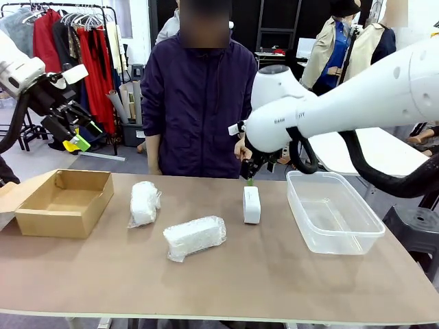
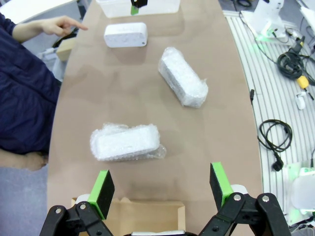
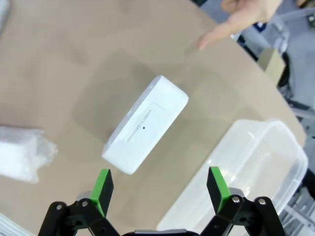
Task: Separate and place wrapped and unwrapped clocks.
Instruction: Pick up the Digital clock indicated by the person.
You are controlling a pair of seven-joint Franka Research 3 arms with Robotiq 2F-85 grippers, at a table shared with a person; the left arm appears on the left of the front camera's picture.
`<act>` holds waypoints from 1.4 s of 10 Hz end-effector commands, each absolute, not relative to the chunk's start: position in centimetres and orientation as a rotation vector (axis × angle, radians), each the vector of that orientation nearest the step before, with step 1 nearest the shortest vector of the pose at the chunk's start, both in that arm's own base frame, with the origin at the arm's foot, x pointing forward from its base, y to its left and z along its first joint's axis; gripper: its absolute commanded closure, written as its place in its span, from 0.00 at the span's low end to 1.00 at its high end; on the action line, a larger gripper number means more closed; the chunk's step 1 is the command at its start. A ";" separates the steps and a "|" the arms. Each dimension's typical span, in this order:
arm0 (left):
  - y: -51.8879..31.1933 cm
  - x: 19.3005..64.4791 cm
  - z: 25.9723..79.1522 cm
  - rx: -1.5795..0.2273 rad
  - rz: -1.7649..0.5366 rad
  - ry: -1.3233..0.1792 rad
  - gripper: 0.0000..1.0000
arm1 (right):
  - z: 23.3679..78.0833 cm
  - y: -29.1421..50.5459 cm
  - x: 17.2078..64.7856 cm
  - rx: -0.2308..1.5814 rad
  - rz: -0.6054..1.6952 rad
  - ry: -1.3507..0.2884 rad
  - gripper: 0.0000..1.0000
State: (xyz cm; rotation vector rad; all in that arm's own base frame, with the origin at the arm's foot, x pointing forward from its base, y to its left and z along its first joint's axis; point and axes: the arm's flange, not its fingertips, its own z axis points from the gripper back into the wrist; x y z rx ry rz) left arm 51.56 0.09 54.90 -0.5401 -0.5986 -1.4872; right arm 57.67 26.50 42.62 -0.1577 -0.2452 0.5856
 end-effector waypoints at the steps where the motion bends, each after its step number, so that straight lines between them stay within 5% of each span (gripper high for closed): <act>1: 0.2 51.3 55.1 -0.539 -1.490 -0.601 0.00 | 41.7 25.8 57.1 -0.140 0.524 -0.298 0.00; 2: 0.2 51.3 55.1 -0.539 -1.490 -0.601 0.00 | 42.6 25.4 57.2 0.029 0.661 -0.317 0.00; 3: 0.2 51.3 55.1 -0.539 -1.490 -0.601 0.00 | 41.7 26.4 57.5 -0.145 0.554 -0.263 0.00; 7: 0.2 51.3 55.1 -0.539 -1.490 -0.601 0.00 | 41.4 26.2 57.5 -0.111 0.573 -0.268 0.00; 11: 0.2 51.3 55.1 -0.539 -1.490 -0.601 0.00 | 40.0 27.9 58.6 -0.127 0.089 -0.231 0.00; 14: 0.2 51.3 55.1 -0.539 -1.490 -0.601 0.00 | 38.4 28.8 58.5 -0.096 -0.066 -0.220 0.00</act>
